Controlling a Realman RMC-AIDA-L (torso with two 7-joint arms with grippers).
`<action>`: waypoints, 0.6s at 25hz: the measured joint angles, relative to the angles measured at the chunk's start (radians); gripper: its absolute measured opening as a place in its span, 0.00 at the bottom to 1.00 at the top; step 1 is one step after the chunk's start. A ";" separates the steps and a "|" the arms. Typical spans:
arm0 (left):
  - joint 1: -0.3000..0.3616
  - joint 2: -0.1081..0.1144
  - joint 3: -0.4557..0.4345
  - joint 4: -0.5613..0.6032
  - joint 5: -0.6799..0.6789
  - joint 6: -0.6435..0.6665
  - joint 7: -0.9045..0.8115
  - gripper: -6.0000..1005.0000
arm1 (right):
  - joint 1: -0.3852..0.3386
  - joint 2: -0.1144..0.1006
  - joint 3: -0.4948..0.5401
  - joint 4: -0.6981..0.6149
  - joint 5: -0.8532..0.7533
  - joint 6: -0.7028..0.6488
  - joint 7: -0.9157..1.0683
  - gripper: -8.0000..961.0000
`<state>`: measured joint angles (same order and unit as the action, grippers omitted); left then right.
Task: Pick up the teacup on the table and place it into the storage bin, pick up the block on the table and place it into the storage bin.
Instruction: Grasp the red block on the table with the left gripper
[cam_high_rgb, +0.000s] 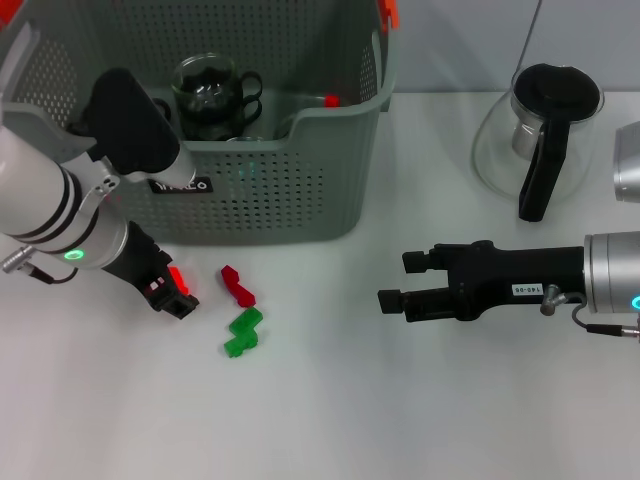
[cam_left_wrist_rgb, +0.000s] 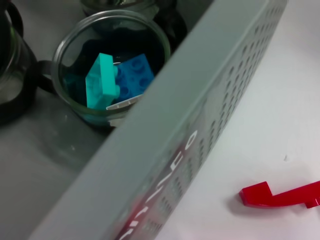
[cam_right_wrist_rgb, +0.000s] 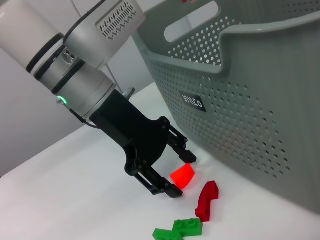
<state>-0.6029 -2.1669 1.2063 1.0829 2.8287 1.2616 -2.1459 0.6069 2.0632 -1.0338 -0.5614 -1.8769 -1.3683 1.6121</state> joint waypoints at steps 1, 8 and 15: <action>0.000 0.000 0.002 -0.002 0.000 -0.002 0.000 0.69 | 0.000 0.000 0.000 0.000 0.000 0.000 0.000 0.92; -0.002 0.001 0.014 -0.007 0.000 -0.003 -0.004 0.69 | -0.001 0.000 0.000 0.000 0.000 0.000 0.000 0.92; -0.002 -0.001 0.023 -0.002 0.016 0.004 -0.008 0.65 | -0.001 0.000 0.000 -0.002 0.002 0.000 0.000 0.92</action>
<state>-0.6051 -2.1682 1.2291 1.0810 2.8448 1.2657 -2.1539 0.6058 2.0631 -1.0338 -0.5629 -1.8749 -1.3683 1.6122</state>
